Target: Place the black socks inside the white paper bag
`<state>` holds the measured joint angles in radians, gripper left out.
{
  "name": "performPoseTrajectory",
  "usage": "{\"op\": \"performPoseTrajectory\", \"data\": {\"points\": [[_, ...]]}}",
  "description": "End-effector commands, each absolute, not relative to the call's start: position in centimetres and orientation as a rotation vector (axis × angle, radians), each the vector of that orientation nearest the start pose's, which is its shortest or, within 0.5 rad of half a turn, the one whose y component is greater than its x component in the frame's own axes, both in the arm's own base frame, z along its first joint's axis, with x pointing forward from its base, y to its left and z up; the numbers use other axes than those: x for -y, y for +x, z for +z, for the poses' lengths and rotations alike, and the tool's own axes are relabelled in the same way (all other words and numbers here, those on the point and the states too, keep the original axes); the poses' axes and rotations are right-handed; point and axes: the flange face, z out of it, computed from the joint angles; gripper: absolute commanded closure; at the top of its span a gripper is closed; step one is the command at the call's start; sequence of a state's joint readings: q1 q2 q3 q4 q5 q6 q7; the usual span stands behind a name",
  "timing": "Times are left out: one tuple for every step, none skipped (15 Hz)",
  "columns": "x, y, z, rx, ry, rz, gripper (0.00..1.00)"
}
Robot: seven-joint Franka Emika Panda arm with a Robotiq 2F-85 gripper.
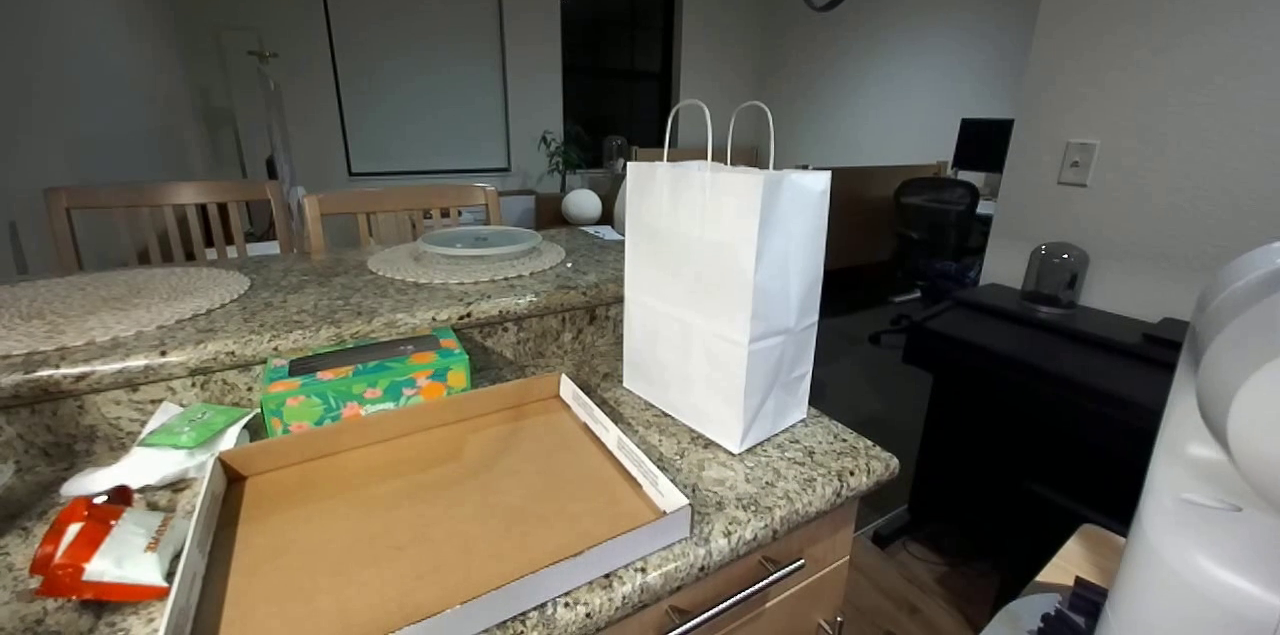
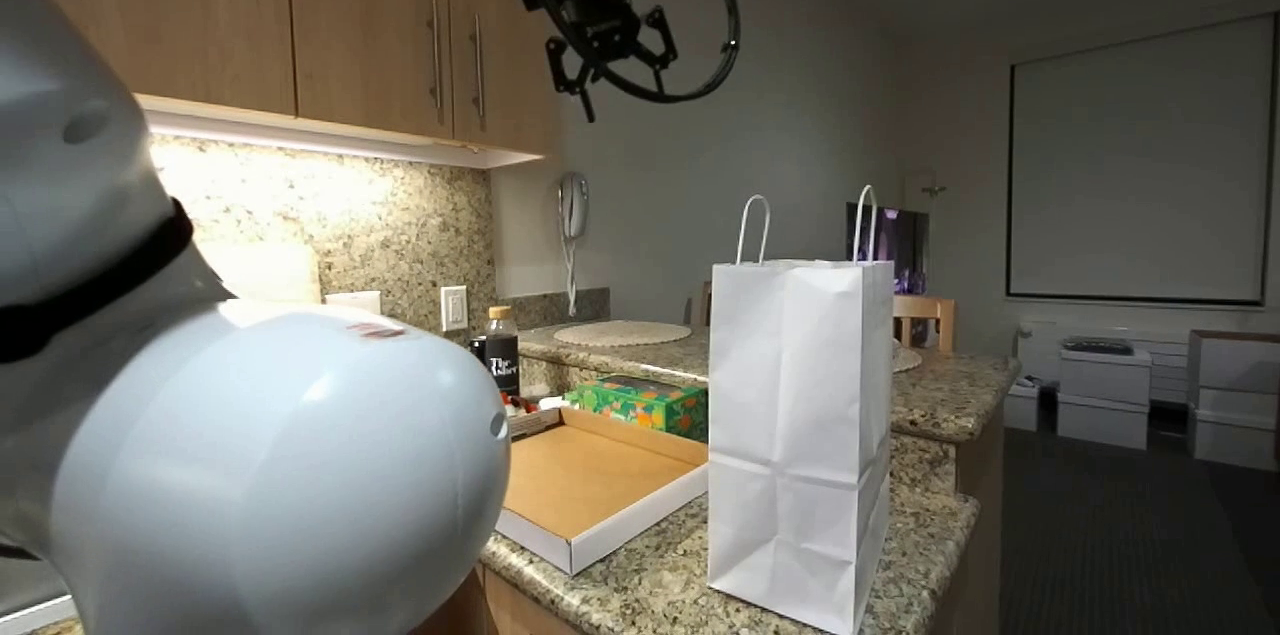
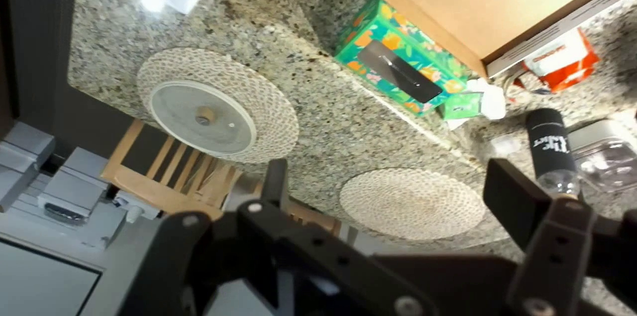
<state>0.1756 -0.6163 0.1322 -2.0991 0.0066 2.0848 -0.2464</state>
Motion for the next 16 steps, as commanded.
{"op": "performPoseTrajectory", "data": {"points": [[-18.4,36.0,67.5,0.954,-2.9,-0.842,0.0],[-19.4,35.9,66.2,0.971,-2.893,-0.813,0.0],[-20.4,35.9,64.8,0.977,-2.897,-0.759,0.0],[-20.9,36.4,63.3,0.9,-2.914,-0.734,0.0],[-21.4,36.8,61.9,0.825,-2.924,-0.693,0.0],[-21.9,37.4,60.4,0.732,-2.938,-0.641,0.0],[-22.5,38.4,58.5,0.651,-2.97,-0.593,0.0],[-22.9,39.2,56.8,0.579,-2.992,-0.552,0.0],[-23.4,40.1,55.1,0.498,-3.019,-0.524,0.0],[-23.8,40.9,53.6,0.418,-3.036,-0.49,0.0],[-24.1,41.7,52.2,0.337,-3.058,-0.459,0.0],[-24.2,42.4,51.0,0.26,-3.077,-0.413,0.0],[-24.2,43.0,49.7,0.178,-3.084,-0.369,0.0],[-24.1,43.5,48.7,0.096,-3.091,-0.321,0.0],[-24.1,43.5,48.1,0.011,-3.096,-0.283,0.0],[-23.9,43.7,47.5,-0.071,-3.088,-0.241,0.0]]}}
